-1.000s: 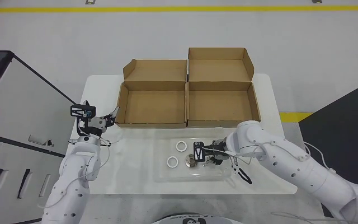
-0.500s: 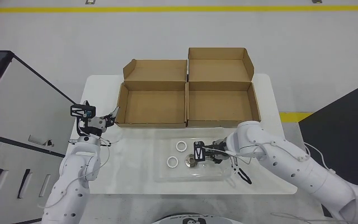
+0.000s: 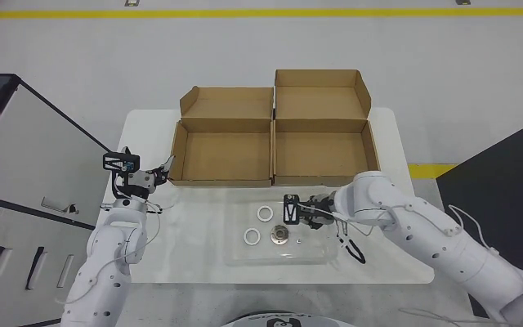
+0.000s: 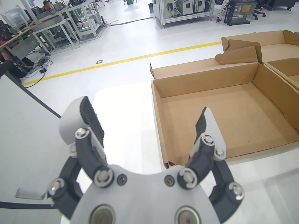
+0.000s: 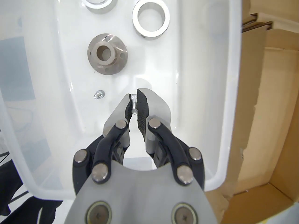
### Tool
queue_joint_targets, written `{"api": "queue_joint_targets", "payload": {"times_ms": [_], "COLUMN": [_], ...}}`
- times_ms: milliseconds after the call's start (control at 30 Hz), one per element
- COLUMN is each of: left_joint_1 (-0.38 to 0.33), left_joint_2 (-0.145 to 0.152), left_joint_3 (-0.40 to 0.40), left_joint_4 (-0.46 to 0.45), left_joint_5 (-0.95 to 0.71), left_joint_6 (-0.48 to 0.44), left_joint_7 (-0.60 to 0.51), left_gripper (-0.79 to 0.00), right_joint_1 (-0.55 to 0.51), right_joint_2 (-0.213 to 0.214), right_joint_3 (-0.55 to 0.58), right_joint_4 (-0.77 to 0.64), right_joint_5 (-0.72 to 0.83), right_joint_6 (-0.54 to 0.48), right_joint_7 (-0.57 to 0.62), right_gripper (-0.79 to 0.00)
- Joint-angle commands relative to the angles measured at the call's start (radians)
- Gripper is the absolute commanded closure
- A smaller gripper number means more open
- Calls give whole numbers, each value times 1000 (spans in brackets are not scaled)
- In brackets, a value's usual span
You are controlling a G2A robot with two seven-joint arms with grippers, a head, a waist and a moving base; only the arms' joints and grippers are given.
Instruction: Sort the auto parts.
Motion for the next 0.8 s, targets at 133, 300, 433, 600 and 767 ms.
{"api": "queue_joint_targets", "payload": {"times_ms": [133, 300, 433, 600, 767], "left_joint_1": [0, 0, 0, 0, 0], "left_joint_2": [0, 0, 0, 0, 0], "left_joint_3": [0, 0, 0, 0, 0], "left_joint_4": [0, 0, 0, 0, 0], "left_joint_5": [0, 0, 0, 0, 0], "left_joint_6": [0, 0, 0, 0, 0], "left_joint_7": [0, 0, 0, 0, 0], "left_gripper": [-785, -785, -785, -785, -785], "right_joint_1": [-45, -110, -168, -227, -270], "right_joint_2": [20, 39, 53, 72, 85], "right_joint_3": [76, 146, 209, 284, 346], "right_joint_4": [-51, -86, -97, -92, -64], "right_joint_5": [-12, 0, 92, 235, 399], "right_joint_6": [26, 40, 49, -18, -80], "right_joint_7": [-87, -196, -274, -334, -362], "right_gripper": [0, 0, 0, 0, 0]}}
